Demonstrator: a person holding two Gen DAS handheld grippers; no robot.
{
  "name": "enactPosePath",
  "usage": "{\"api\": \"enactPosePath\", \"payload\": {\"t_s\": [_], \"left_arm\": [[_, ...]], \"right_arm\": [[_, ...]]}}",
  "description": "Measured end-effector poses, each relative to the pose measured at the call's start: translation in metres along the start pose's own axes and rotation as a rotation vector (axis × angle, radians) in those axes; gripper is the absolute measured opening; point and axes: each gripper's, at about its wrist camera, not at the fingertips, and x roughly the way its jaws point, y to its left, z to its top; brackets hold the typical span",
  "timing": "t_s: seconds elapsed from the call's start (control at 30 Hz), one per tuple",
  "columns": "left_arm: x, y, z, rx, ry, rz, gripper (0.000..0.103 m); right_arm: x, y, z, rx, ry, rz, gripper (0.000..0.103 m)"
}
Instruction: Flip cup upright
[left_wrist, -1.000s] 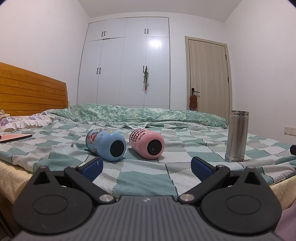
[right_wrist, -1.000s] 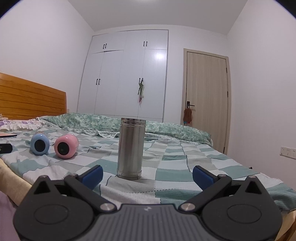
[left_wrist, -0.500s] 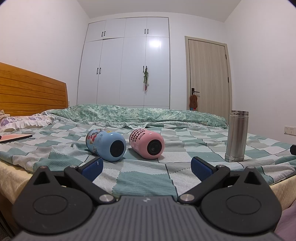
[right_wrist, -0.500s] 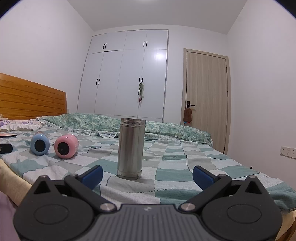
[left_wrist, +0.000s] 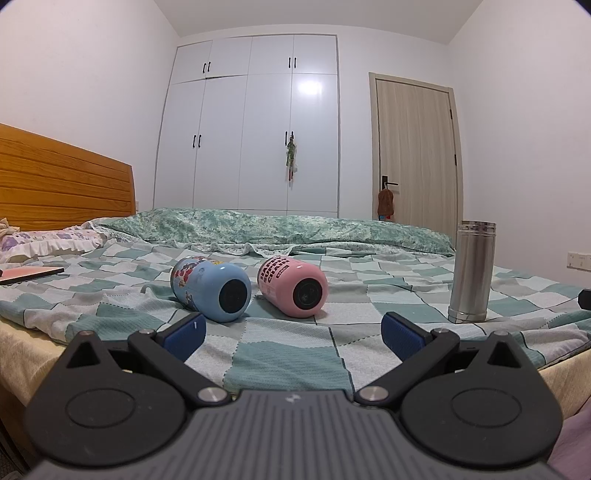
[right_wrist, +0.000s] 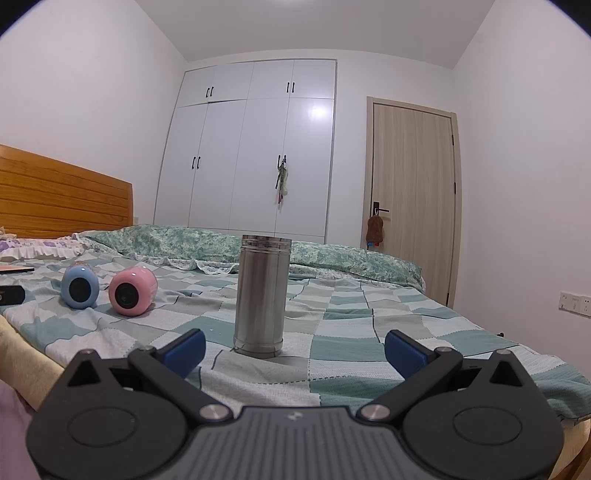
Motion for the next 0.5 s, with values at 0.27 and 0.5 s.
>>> {"api": "enactPosePath", "payload": {"t_s": [0.27,0.5], "left_arm": [[0.0003,-0.0002,0.0003,0.000,0.000,0.000,0.103],[-0.0026,-0.0009,0.0002,-0.003,-0.019,-0.007,0.103]], "right_arm": [[0.0001,0.0002,-0.0001,0.000,0.002,0.000,0.103],[-0.0001,0.0003,0.0000,0.000,0.002,0.001,0.103]]}}
